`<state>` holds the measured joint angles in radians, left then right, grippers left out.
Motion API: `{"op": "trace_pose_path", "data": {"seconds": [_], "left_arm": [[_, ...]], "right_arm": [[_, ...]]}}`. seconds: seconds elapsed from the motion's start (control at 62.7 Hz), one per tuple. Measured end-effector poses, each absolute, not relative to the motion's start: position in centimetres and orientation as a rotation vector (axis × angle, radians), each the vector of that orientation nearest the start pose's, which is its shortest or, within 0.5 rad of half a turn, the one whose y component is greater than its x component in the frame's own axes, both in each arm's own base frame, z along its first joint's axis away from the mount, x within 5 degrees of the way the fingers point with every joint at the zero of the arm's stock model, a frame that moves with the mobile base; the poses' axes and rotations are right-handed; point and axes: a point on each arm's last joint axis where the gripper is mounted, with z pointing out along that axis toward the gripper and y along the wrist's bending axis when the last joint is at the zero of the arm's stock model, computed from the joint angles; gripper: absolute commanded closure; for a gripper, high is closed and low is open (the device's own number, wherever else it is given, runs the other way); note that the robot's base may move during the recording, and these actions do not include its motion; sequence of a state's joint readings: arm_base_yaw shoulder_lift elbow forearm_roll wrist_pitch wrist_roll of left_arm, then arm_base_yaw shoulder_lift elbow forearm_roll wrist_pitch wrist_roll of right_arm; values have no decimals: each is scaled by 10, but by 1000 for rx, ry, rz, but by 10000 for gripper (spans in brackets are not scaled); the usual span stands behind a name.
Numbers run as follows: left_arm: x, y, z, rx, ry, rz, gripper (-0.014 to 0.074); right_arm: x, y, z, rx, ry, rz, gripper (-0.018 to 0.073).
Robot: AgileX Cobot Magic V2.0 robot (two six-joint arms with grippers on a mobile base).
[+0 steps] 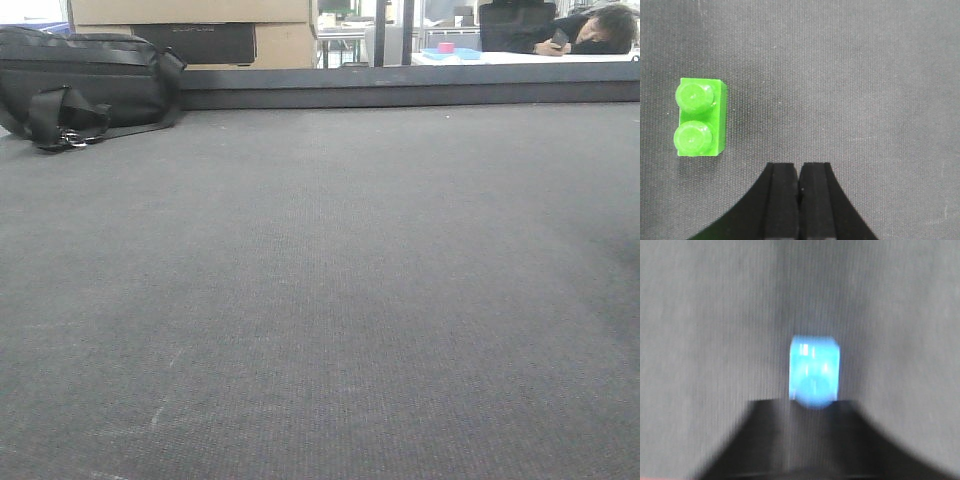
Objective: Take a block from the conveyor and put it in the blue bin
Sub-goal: 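Close left gripper on green brick, right gripper on light-blue block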
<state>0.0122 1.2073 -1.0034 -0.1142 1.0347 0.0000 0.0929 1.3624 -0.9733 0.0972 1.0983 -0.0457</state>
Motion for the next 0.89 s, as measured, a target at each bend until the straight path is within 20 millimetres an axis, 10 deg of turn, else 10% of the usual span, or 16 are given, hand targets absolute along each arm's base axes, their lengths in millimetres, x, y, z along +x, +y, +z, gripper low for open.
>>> {"op": "trace_pose_path", "data": {"seconds": [0.335, 0.526, 0.638, 0.893], "left_arm": [[224, -6, 311, -68, 2717, -150, 708], [224, -6, 310, -140, 2722, -165, 708], [223, -6, 310, -165, 2734, -171, 708], [227, 0, 311, -117, 2828, -51, 708]], "right_arm": [[264, 31, 225, -153, 3043, 107, 255], [264, 30, 200, -144, 3090, 102, 461], [264, 30, 203, -135, 3066, 100, 733], [258, 30, 248, -130, 2942, 109, 720]]}}
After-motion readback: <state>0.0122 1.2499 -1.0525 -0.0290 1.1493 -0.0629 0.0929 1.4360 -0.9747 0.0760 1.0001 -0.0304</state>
